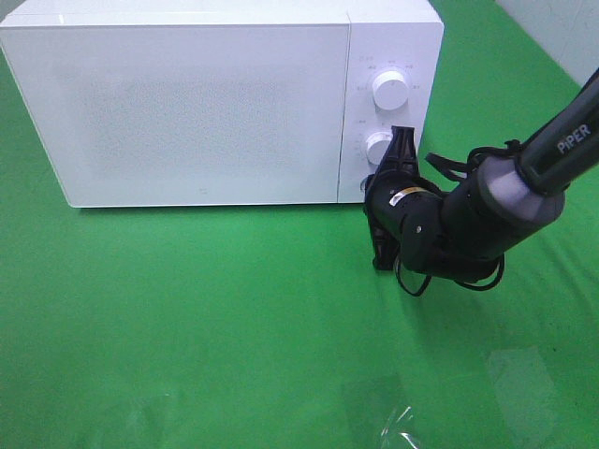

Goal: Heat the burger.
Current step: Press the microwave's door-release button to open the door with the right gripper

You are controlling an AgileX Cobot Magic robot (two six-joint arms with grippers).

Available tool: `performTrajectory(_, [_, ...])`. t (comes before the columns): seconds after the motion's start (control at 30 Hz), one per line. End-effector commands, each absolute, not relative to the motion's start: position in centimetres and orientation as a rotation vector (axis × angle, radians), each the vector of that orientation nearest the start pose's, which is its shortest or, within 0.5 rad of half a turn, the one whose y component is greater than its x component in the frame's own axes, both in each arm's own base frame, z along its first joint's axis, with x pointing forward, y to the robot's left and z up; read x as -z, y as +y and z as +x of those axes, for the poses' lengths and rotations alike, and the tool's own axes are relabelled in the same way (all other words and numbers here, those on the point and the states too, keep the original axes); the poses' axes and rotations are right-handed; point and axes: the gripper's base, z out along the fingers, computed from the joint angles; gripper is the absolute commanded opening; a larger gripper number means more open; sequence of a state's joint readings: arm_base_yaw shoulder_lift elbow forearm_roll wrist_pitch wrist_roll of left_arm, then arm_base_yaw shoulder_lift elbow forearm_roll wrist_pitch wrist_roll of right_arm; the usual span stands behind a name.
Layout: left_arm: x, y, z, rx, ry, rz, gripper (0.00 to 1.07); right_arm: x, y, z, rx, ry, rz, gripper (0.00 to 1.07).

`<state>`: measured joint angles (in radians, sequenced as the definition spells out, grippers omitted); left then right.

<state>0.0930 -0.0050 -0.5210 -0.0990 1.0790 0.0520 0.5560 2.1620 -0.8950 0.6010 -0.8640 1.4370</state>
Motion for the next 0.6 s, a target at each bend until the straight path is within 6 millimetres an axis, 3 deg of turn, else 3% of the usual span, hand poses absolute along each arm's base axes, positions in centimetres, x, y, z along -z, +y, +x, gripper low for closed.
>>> performTrajectory(0.03, [-28.2, -0.9, -0.8, 0.029, 2.022, -0.043, 0.98, -10.5, 16.3, 35.6, -1.221, 1.285, 1.388, 0.0])
performTrajectory(0.47, [-28.2, -0.9, -0.8, 0.029, 2.022, -0.043, 0.98, -12.2, 15.9, 36.0, -1.294, 1.098, 1.311, 0.0])
performTrajectory(0.6, [-28.2, -0.9, -0.8, 0.029, 2.022, -0.043, 0.98, -14.0, 15.4, 37.7, -1.3, 1.016, 1.221, 0.0])
